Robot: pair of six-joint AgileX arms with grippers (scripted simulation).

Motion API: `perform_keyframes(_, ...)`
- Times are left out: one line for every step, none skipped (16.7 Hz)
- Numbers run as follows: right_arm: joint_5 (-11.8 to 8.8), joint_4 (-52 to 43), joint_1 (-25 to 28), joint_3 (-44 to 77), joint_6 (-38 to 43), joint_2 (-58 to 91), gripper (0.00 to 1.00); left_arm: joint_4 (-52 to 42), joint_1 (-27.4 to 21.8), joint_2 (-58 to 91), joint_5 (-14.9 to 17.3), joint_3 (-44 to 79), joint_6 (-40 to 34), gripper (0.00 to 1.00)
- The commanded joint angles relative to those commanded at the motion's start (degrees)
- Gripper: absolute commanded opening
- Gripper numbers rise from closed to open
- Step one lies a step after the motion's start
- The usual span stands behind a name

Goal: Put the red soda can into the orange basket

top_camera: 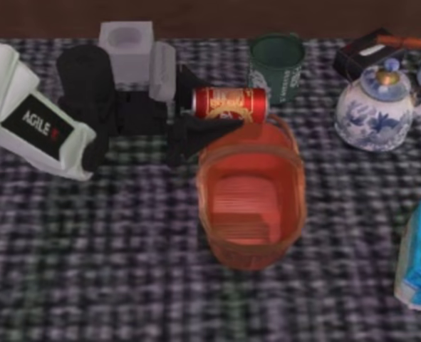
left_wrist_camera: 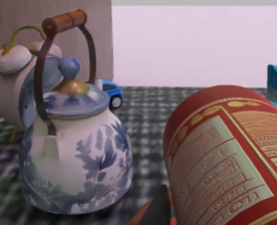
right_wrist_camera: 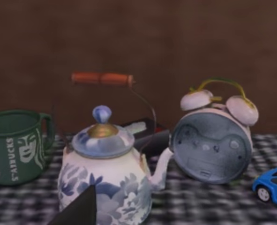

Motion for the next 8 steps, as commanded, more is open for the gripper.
perform_keyframes(0.00, 0.00, 0.00, 0.00, 0.00, 0.00, 1.00, 0.00, 0.00, 0.00, 0.00, 0.00, 0.00, 0.15)
perform_keyframes(0.00, 0.00, 0.00, 0.00, 0.00, 0.00, 1.00, 0.00, 0.00, 0.00, 0.00, 0.00, 0.00, 0.23)
perform_keyframes(0.00, 0.00, 0.00, 0.00, 0.00, 0.00, 1.00, 0.00, 0.00, 0.00, 0.00, 0.00, 0.00, 0.30)
perform_keyframes(0.00, 0.00, 0.00, 0.00, 0.00, 0.00, 1.00, 0.00, 0.00, 0.00, 0.00, 0.00, 0.00, 0.38)
perform_keyframes(0.00, 0.00, 0.00, 0.00, 0.00, 0.00, 1.00, 0.00, 0.00, 0.00, 0.00, 0.00, 0.00, 0.45)
perform_keyframes(0.00, 0.00, 0.00, 0.00, 0.00, 0.00, 1.00, 0.00, 0.00, 0.00, 0.00, 0.00, 0.00, 0.53)
perform_keyframes(0.00, 0.00, 0.00, 0.00, 0.00, 0.00, 1.00, 0.00, 0.00, 0.00, 0.00, 0.00, 0.00, 0.60)
perform_keyframes(0.00, 0.00, 0.00, 0.00, 0.00, 0.00, 1.00, 0.00, 0.00, 0.00, 0.00, 0.00, 0.00, 0.68)
